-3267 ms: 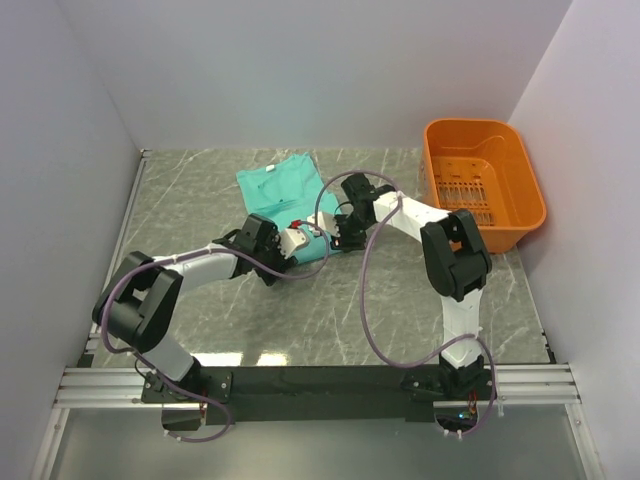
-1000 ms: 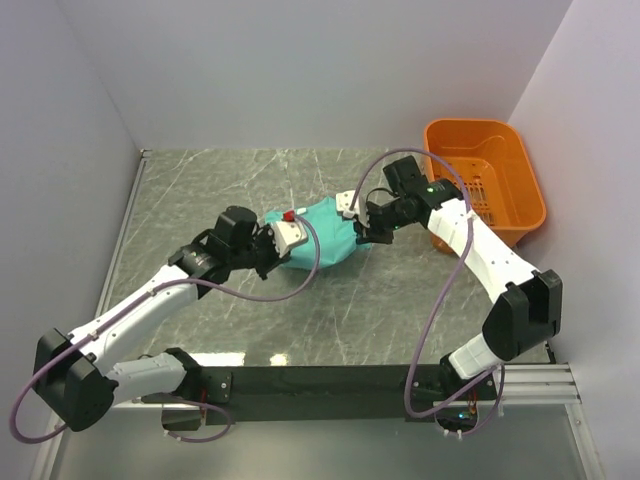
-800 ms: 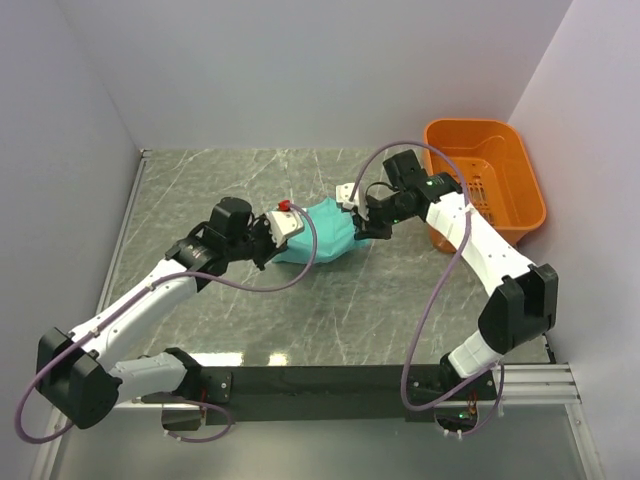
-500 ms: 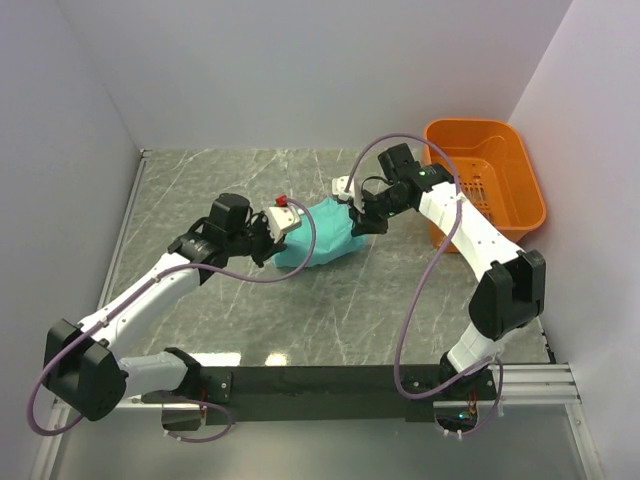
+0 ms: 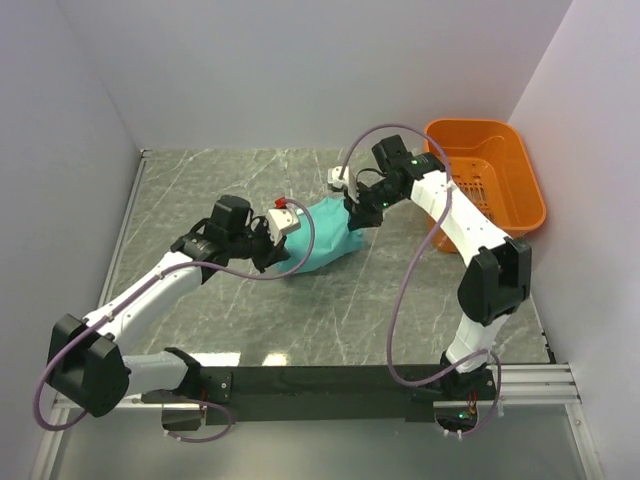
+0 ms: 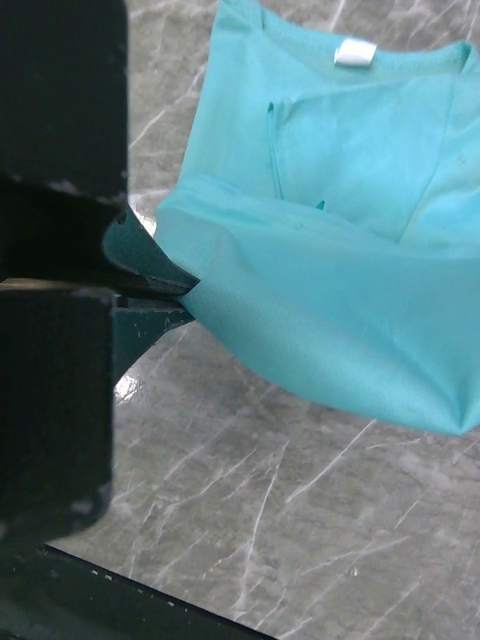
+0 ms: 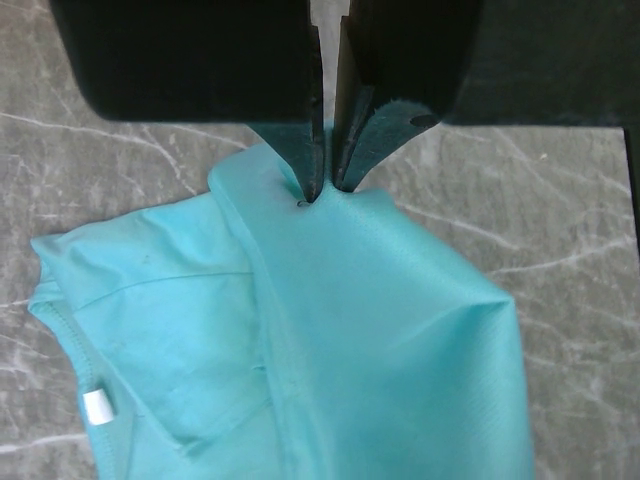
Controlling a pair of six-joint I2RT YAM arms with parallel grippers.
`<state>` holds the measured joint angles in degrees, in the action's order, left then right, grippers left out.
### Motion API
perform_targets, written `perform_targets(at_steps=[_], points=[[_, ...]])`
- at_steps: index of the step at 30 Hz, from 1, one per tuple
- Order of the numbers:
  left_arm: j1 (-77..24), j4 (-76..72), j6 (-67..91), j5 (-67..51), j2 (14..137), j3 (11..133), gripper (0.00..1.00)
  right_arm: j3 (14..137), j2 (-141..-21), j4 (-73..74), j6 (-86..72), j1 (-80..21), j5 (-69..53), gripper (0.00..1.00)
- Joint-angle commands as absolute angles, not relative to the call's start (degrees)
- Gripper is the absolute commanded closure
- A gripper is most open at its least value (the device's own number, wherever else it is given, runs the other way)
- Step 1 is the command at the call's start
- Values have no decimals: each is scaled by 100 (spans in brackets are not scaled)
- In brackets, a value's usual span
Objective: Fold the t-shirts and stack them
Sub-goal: Fold the tshirt
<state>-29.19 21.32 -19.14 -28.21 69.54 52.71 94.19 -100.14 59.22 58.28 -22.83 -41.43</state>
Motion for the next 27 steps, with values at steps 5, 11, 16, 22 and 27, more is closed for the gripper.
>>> perform_targets(at_steps=[5, 11, 16, 22, 27], points=[[-2207, 1793, -1714, -3568, 7532, 5475, 100, 10528, -11020, 6012, 5178, -2232, -4122, 100], [-1627, 1574, -1644, -4025, 8366, 5897, 100, 11477, -11917, 6003, 4721, -2241, -4034, 100], [-1380, 1450, -1565, -4008, 9288, 6538, 100, 11857, -12339, 5503, 4141, -2232, -3727, 100], [-1292, 1012, -1415, -3771, 10001, 7084, 100, 11374, -12392, 3922, 3166, -2224, -2877, 100], [-1248, 466, -1099, -3166, 10484, 7338, 100, 11741, -12849, 3191, 2075, -2224, -1558, 100]])
